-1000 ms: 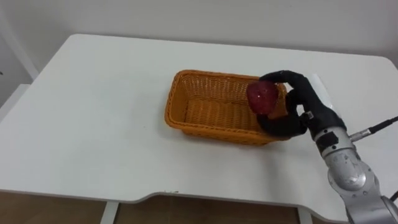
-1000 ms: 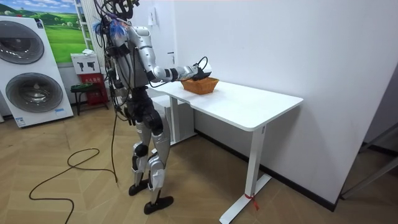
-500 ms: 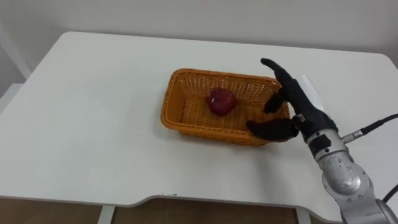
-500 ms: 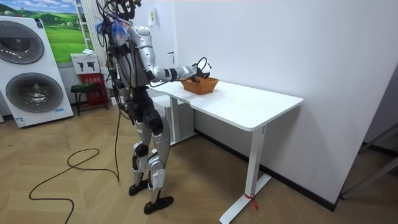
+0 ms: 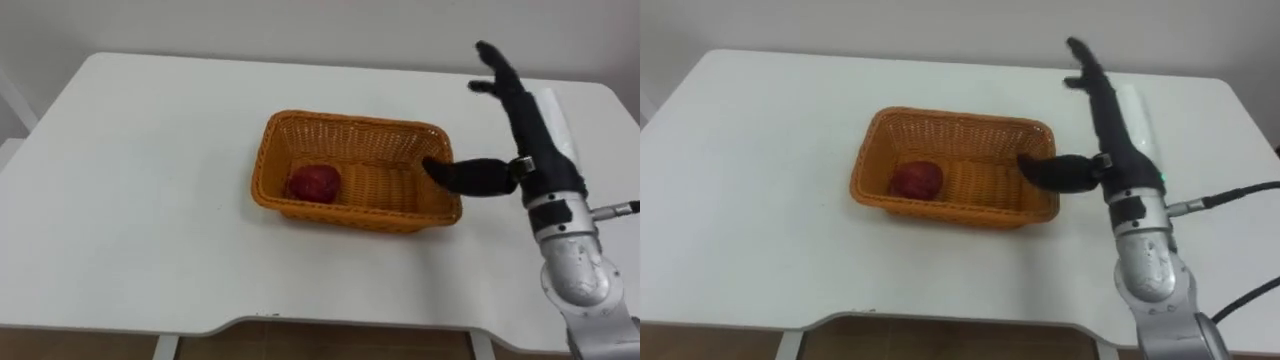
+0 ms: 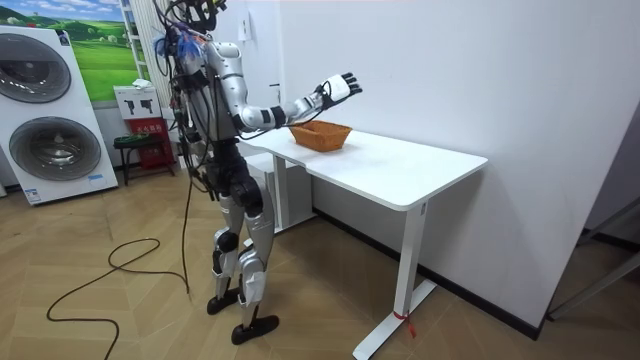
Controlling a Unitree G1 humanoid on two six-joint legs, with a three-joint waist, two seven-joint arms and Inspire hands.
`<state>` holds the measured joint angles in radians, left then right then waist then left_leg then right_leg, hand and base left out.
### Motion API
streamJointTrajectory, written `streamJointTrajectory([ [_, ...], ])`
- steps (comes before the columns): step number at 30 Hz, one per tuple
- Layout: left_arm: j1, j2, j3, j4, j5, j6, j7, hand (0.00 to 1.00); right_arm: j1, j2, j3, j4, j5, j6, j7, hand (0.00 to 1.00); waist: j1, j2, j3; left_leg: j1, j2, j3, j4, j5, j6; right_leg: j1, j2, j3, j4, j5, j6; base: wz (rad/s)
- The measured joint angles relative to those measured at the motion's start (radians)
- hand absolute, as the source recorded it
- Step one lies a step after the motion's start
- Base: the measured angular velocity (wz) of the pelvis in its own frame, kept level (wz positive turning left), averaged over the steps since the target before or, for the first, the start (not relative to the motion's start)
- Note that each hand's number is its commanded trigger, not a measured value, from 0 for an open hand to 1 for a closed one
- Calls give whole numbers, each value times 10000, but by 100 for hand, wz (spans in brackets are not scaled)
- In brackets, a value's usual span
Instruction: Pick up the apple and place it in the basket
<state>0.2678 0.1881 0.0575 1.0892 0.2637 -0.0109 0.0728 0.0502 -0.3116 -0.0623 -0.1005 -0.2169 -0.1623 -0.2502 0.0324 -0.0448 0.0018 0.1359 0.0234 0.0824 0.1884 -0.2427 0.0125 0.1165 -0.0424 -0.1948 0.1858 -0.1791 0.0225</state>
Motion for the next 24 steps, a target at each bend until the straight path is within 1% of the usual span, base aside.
streamJointTrajectory([
  [3, -16, 1, 265, 198, 19, -19, 62, 0, -7, -5, -957, 37, 168, -116, -1077, 0, -63, -43, -13, -2, -1, 59, -5, 0, 1, -45, 4, 13, 1, 0, 0, -5],
  [4, 39, -1, 424, 217, 16, -17, 77, 0, -7, -5, -1344, 34, 184, -117, -1528, 0, -142, -59, -24, -26, -1, 61, -11, 0, 0, -66, 2, 0, 5, 0, 0, 0],
  [5, 84, 0, 476, 220, 15, -16, 102, 0, -7, -5, -1528, 32, 225, -118, -1753, 0, -195, -58, -25, -25, 4, 93, -17, 0, 0, -78, 3, 10, 13, 0, 0, -6],
  [6, 207, -1, 566, 225, -3, -15, 150, 0, -5, -12, -1837, 30, 445, -122, -2223, 0, -256, -50, -37, -18, 7, 129, -32, 0, 0, -110, 11, 58, 28, 0, 0, -12],
  [7, 317, -5, 597, 231, -110, -6, 240, 0, 3, -12, -2156, 34, 729, -123, -2711, 0, -283, -54, -40, -8, 10, 175, -58, 0, 0, -140, 21, 105, 31, 1, -1, -14],
  [8, 367, -6, 620, 230, -174, 1, 278, 0, 15, -11, -2334, 38, 917, -131, -2970, 0, -327, -45, -40, 6, 12, 204, -68, 0, 0, -157, 31, 155, 33, 1, -2, -11],
  [9, 461, -4, 652, 229, -177, 4, 346, 0, 42, -11, -2696, 163, 1258, -219, -3520, 0, -384, -35, -42, 18, 14, 217, -75, 0, 0, -147, 37, 171, 23, 6, -6, -8],
  [10, 574, -4, 678, 219, -160, 4, 451, 0, 59, -15, -3013, 430, 1676, -363, -4166, 0, -434, -36, -42, 81, 15, 228, -109, 0, 0, -106, 42, 183, 22, 6, -6, -5],
  [11, 621, -5, 720, 219, -159, 5, 497, 0, 61, -16, -3161, 622, 1884, -407, -4483, 0, -466, -41, -45, 110, 17, 231, -127, 0, 0, -84, 45, 188, 24, 6, -6, 0],
  [13, 701, -7, 988, 198, -159, 80, 525, 0, 77, -17, -3717, 1385, 2965, -431, -5545, 0, -607, -67, -44, 132, 20, 245, -175, 0, 0, -80, 51, 196, 19, 6, -5, 0],
  [16, 795, -24, 1321, -115, -153, 227, 529, 0, 334, -9, -4338, 2389, 4000, -398, -6401, 0, -753, -70, -52, 81, 20, 239, -179, 0, 0, -132, 49, 181, 24, 6, -5, 0],
  [18, 796, -37, 1477, -263, -157, 376, 540, 0, 439, -7, -4617, 2913, 4551, -294, -6801, 0, -848, -84, -60, -10, 19, 241, -169, 0, 0, -220, 48, 185, 32, 6, -5, 0],
  [19, 800, -51, 1524, -394, -186, 488, 555, 0, 513, -7, -4776, 3141, 5043, -210, -7046, 0, -877, 12, -119, -71, 18, 243, -155, 0, 0, -284, 45, 187, 40, 6, -5, 0],
  [20, 791, -55, 1524, -425, -185, 549, 559, 0, 508, -8, -4818, 3273, 5341, -191, -7171, 0, -936, 13, -120, -97, 18, 241, -142, 0, 0, -297, 45, 184, 33, 6, -5, 0],
  [22, 736, -102, 1539, -568, -172, 719, 741, 0, 551, -6, -4860, 4205, 6521, -148, -7306, 0, -1148, 86, -153, -93, 20, 230, -132, 0, 0, -277, 48, 186, 18, 6, -5, 0],
  [23, 715, -117, 1539, -616, -168, 744, 767, 0, 616, -1, -4857, 4524, 6678, -100, -7288, 0, -1179, 95, -149, -80, 20, 228, -132, 0, 0, -260, 48, 188, 17, 6, -5, 0],
  [24, 712, -129, 1538, -766, -170, 757, 768, 0, 761, 47, -4856, 5221, 7018, -58, -7243, 0, -1194, 106, -141, -61, 18, 222, -121, 0, 0, -227, 46, 197, 20, 6, -5, 0],
])
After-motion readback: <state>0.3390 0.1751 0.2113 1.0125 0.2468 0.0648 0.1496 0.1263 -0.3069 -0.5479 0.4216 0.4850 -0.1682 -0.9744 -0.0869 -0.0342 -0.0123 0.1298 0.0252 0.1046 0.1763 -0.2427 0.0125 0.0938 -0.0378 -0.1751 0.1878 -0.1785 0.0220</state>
